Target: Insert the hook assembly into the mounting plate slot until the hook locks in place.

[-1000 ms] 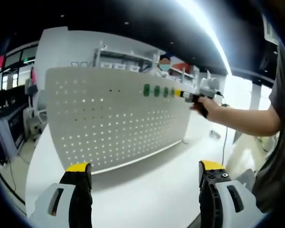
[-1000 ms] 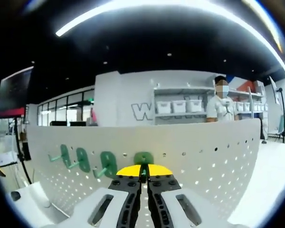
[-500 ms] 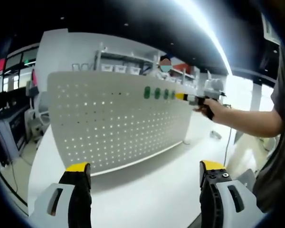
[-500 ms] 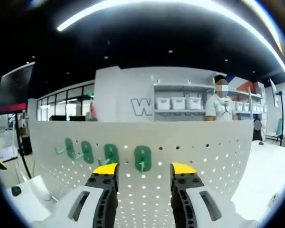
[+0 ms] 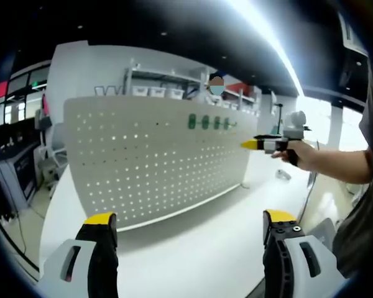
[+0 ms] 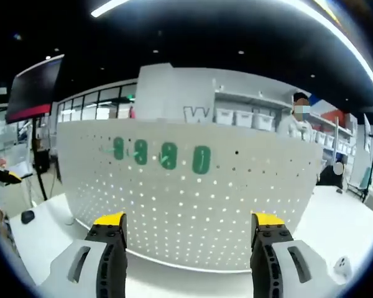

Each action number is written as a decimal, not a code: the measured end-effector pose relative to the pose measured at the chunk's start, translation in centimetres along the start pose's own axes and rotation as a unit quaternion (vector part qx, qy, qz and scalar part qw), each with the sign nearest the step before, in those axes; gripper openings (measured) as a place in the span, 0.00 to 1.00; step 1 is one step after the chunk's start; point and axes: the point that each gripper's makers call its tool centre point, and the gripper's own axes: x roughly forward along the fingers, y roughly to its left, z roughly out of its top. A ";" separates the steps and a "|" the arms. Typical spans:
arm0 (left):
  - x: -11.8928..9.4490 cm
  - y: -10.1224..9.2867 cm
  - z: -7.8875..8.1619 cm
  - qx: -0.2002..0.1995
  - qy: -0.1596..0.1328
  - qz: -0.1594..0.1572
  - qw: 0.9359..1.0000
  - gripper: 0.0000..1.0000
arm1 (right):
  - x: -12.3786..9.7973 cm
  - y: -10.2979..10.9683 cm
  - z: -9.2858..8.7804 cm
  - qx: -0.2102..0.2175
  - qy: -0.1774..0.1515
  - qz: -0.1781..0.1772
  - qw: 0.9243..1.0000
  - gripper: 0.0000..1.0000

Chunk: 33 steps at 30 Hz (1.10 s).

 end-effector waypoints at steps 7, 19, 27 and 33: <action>0.0 -0.6 -0.3 0.003 0.003 -0.007 1.000 1.00 | -3.9 0.9 -2.9 0.009 0.031 0.001 0.999 0.88; -0.7 -1.4 -0.2 -0.015 0.001 -0.020 1.000 1.00 | -8.4 1.3 -5.9 -0.010 0.066 -0.024 0.997 0.98; -1.6 -1.7 -0.8 -0.007 0.003 -0.023 1.000 1.00 | -10.3 1.4 -7.6 0.011 0.092 -0.021 0.995 1.00; -2.0 -1.5 -1.8 -0.012 0.016 -0.017 1.000 1.00 | -11.8 2.3 -9.1 0.031 0.106 -0.008 0.994 1.00</action>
